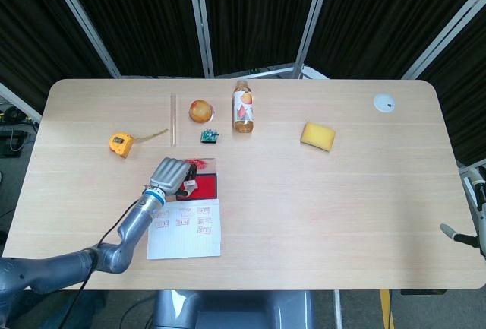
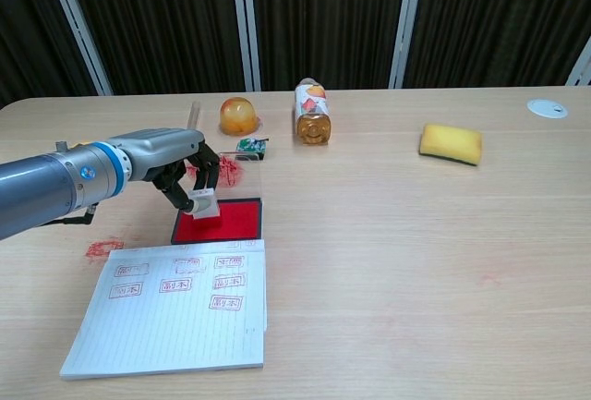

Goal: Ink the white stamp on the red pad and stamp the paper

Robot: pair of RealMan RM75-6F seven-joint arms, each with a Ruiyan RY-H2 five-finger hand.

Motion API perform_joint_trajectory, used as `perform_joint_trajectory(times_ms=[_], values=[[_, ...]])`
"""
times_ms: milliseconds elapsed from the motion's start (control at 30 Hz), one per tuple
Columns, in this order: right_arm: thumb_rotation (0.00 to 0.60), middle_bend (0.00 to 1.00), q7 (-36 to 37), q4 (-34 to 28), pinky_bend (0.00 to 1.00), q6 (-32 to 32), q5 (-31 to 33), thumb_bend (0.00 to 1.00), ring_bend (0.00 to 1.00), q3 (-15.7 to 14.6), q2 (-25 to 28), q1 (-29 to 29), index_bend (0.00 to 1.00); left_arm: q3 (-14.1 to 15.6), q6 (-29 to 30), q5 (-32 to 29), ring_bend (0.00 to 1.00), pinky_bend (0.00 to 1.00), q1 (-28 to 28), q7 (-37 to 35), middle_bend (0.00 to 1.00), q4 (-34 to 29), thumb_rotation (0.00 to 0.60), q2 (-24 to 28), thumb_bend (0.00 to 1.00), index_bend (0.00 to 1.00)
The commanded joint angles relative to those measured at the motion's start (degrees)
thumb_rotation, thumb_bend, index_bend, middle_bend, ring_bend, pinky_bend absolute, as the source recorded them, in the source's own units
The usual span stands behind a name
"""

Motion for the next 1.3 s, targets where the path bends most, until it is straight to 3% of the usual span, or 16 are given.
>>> perform_joint_trajectory(times_ms=[33,900,1067,1300], values=[[0.6,0.0,0.0,0.0,0.0,-0.1,0.1,0.0,0.0,0.0,0.0,0.0,0.0,0.1,-0.2,-0.3,0.82,0.93,0.1,0.0,0.55,0.5,0.6,-0.2,0.42,0.55],[0.6,0.0,0.1,0.5,0.0,-0.4,0.5,0.0,0.0,0.1,-0.1,0.1,0.0,0.3,-1.1,0.6,0.82,0.93,0.3,-1.3,0.55,3.5,0.6,-1.9,0.42,0.55],[0.6,0.0,0.1,0.5,0.0,-0.3,0.5,0.0,0.0,0.0,-0.1,0.1,0.0,-0.1,-0.3,1.3,0.82,0.93,0.5,-1.6,0.55,1.7,0.6,-0.8,0.42,0.56],[0.6,0.0,0.2,0.3,0.0,-0.1,0.0,0.0,0.0,-0.1,-0.1,0.0,0.0,-1.0,2.2,3.0,0.82,0.93,1.4,-2.2,0.55,-6.4,0.6,4.5,0.42,0.56]])
